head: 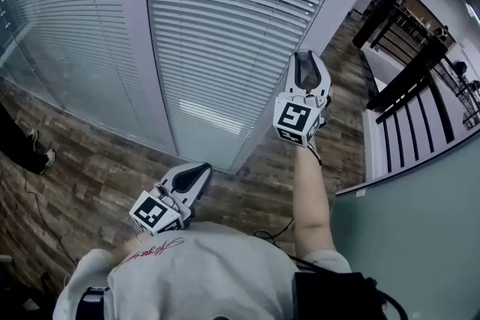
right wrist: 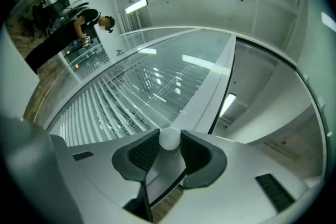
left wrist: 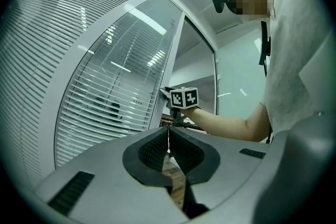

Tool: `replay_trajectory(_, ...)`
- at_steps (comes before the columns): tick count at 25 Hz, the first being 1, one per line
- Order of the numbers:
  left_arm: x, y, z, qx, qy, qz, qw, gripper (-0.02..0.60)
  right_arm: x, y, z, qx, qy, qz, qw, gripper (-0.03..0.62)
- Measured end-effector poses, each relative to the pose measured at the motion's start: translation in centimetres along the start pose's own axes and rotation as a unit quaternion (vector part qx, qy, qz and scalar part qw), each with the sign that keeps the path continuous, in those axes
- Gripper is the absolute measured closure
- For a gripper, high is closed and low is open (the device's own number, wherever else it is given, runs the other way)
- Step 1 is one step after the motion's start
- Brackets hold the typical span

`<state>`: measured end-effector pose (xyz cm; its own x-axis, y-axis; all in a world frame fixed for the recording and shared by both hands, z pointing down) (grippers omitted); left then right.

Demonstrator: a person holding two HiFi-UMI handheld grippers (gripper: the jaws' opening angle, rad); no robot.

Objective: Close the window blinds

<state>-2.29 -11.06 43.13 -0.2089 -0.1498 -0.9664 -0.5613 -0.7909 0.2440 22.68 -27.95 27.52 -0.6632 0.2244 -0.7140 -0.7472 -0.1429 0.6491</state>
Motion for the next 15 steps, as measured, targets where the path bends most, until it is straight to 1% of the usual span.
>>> replay_trajectory(3, -0.3, -0.1, -0.2, -0.001, 0.002, 0.002, 1.0000, 0.563, -0.3, -0.1, 0.2, 0.020, 0.002, 0.072, 0.997, 0.462)
replay_trajectory(5, -0.5, -0.1, -0.4, -0.004, 0.006, 0.002, 1.0000, 0.563, -0.5, -0.1, 0.2, 0.040, 0.006, 0.128, 0.991, 0.462)
replay_trajectory(7, -0.5, -0.3, -0.7, -0.011, 0.009, 0.001, 0.9999, 0.563, -0.5, -0.2, 0.2, 0.063, 0.011, 0.183, 0.981, 0.462)
replay_trajectory(11, -0.7, -0.3, -1.1, -0.020, 0.014, 0.003, 0.9997, 0.563, -0.4, -0.3, 0.0, 0.109, 0.024, 0.278, 0.954, 0.462)
replay_trajectory(15, -0.7, -0.2, -1.6, -0.030, 0.022, 0.004, 0.9993, 0.563, -0.3, -0.4, -0.1, 0.136, 0.029, 0.329, 0.934, 0.462)
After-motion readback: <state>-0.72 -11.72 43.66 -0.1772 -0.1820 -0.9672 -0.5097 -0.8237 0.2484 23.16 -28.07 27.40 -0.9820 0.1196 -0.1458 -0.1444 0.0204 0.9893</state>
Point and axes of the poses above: the fingertips, and each gripper's own axes: z backward along the fingers, y to its left, x out of its top, the point moved 6 cm from there along z, backward along the fingers, and after that the axes turned 4 degrees about x, right-handed, at the moved point
